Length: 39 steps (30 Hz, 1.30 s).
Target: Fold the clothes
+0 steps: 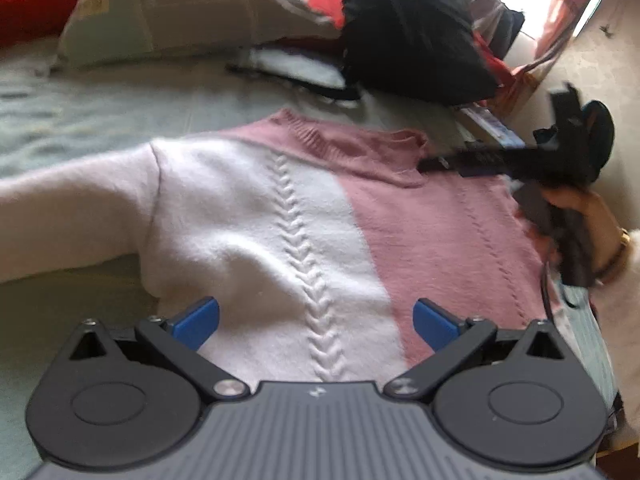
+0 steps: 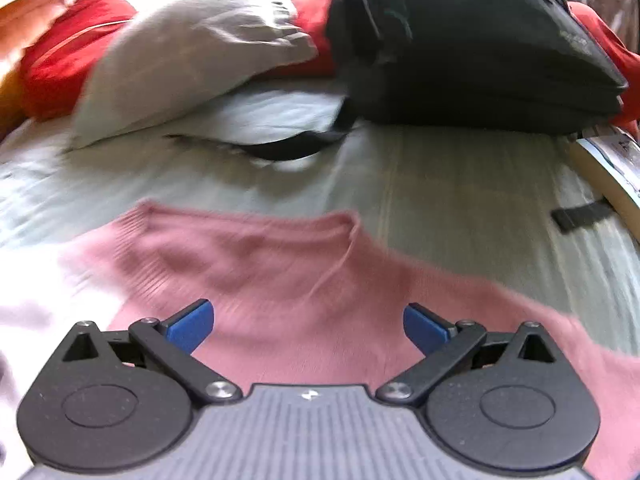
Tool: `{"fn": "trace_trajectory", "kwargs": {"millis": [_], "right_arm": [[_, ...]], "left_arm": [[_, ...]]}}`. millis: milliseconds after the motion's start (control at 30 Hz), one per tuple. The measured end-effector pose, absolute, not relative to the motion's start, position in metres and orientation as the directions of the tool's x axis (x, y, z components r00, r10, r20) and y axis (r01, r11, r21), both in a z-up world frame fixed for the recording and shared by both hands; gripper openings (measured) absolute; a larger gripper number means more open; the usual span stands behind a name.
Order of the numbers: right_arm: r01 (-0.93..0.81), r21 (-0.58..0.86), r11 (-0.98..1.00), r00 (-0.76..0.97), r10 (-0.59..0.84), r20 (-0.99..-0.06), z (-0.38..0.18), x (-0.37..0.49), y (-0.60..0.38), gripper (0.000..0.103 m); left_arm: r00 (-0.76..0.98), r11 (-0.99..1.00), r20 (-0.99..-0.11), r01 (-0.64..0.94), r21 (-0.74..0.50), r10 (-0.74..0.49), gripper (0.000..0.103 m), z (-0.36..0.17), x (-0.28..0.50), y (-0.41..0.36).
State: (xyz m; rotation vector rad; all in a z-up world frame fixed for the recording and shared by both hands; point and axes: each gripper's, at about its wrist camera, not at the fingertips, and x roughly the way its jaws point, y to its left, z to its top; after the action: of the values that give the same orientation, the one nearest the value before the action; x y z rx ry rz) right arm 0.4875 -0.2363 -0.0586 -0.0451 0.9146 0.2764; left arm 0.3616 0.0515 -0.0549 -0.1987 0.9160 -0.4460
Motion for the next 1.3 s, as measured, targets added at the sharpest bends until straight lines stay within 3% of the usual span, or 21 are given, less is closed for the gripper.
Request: {"fn": "trace_trajectory", "kwargs": {"millis": [133, 367, 933, 1067, 1200, 1300], "right_arm": [[-0.258, 0.031, 0.966, 0.575, 0.180, -0.799, -0.046, 0.416, -0.245, 0.103], [-0.154, 0.038, 0.987, 0.594, 0.123, -0.795, -0.089, 0.337, -0.260, 0.103], [-0.085, 0.058, 0.995, 0.712, 0.102, -0.695, -0.102, 0.312, -0.263, 0.103], [-0.093, 0.079, 0.993, 0.717, 0.122, -0.686, -0.102, 0.310, -0.267, 0.103], [-0.093, 0.074, 0.993, 0.727, 0.119, -0.676, -0.103, 0.308, -0.266, 0.103], [-0.094, 0.078, 0.993, 0.729, 0.122, -0.673, -0.103, 0.308, -0.267, 0.103]], "left_arm": [[0.539, 0.895, -0.714, 0.277, -0.350, -0.447, 0.102, -0.051, 0.363, 0.046], [0.557, 0.922, -0.735, 0.224, -0.315, -0.386, 0.102, -0.066, 0.385, 0.028], [0.560, 0.953, -0.786, 0.018, -0.303, -0.261, 0.102, -0.080, 0.472, 0.023], [0.536, 0.955, -0.792, 0.122, -0.271, -0.293, 0.102, -0.059, 0.448, 0.000], [0.493, 0.903, -0.757, 0.249, -0.350, -0.429, 0.102, -0.049, 0.435, -0.025], [0.458, 0.915, -0.793, 0.238, -0.326, -0.401, 0.102, -0.065, 0.454, -0.041]]}}
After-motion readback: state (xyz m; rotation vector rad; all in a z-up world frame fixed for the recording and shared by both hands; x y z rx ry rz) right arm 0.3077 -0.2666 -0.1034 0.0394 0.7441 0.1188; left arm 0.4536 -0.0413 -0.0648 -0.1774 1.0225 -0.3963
